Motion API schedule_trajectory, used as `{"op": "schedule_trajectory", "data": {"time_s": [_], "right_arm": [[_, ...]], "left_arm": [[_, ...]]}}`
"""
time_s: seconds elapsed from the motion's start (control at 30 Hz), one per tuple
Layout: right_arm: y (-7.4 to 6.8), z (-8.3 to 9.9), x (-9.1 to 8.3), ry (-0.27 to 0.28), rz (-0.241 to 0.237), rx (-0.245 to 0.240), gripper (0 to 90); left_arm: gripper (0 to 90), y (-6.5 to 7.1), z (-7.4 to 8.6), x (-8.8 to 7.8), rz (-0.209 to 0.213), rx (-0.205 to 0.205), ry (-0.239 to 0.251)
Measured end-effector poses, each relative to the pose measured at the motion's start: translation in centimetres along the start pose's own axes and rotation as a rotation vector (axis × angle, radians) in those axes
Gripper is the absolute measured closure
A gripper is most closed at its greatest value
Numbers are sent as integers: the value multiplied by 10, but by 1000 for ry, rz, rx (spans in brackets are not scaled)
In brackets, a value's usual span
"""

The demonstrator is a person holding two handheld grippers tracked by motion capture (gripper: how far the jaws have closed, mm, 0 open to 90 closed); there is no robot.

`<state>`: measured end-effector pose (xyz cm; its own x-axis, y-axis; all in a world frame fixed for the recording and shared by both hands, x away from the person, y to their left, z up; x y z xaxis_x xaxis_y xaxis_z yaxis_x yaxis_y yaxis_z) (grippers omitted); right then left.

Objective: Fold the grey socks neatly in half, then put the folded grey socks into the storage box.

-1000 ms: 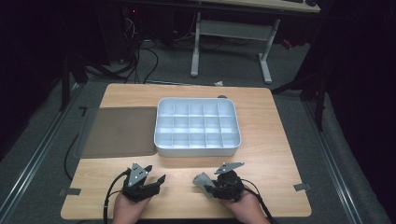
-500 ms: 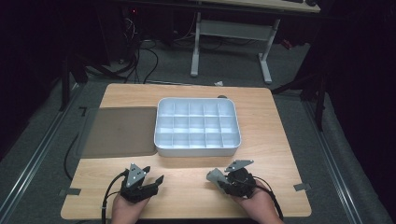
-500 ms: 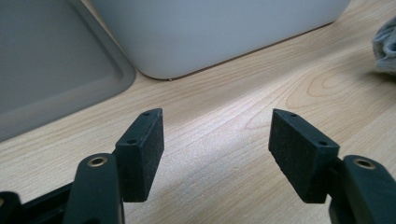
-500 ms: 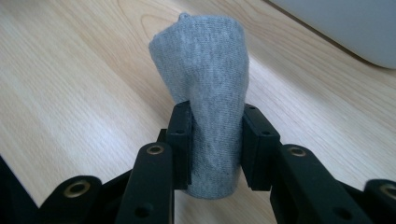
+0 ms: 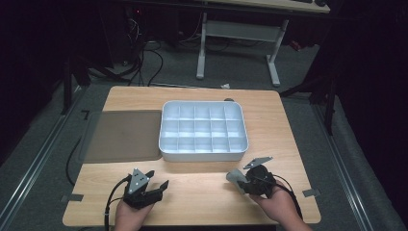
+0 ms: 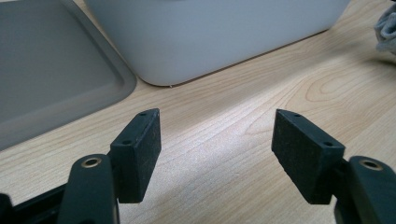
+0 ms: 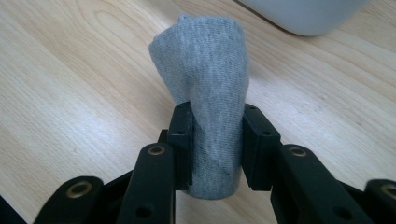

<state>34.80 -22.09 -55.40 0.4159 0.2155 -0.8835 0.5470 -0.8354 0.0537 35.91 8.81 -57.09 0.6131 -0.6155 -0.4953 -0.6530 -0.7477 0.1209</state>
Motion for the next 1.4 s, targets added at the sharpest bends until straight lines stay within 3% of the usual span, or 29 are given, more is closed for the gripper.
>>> {"op": "schedule_trajectory", "data": {"time_s": [0.1,0.23,0.6,0.8,0.93,1.17,1.4], "right_arm": [[7,1,-1,-28,34,-10,688],[9,2,-2,-39,35,-14,688],[12,-7,-14,-17,15,-11,687],[10,-12,-15,-37,5,-17,688],[8,-23,-20,-31,0,-42,687],[9,-43,-34,8,-25,-26,688],[15,-56,-39,10,-19,-31,689]], "left_arm": [[333,0,-2,-1,-1,8,4],[332,0,-1,0,-5,6,4],[317,-1,0,-1,-6,-3,4],[308,-1,-3,-6,-9,9,15],[307,1,-4,-4,-1,12,19],[307,3,-4,-5,6,21,20],[307,3,-3,-6,6,17,20]]}}
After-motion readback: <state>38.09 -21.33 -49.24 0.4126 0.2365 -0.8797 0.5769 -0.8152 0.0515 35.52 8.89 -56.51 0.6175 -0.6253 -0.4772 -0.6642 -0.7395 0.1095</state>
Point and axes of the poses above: each handheld gripper's, and its own axes: x roughly forward along the jaws, z roughly out of its underside, y roughly to its right, the point moved 9 cm from there along x, roughly forward along the jaws, and after that the axes turned 4 degrees about z, right-handed, at the moved point
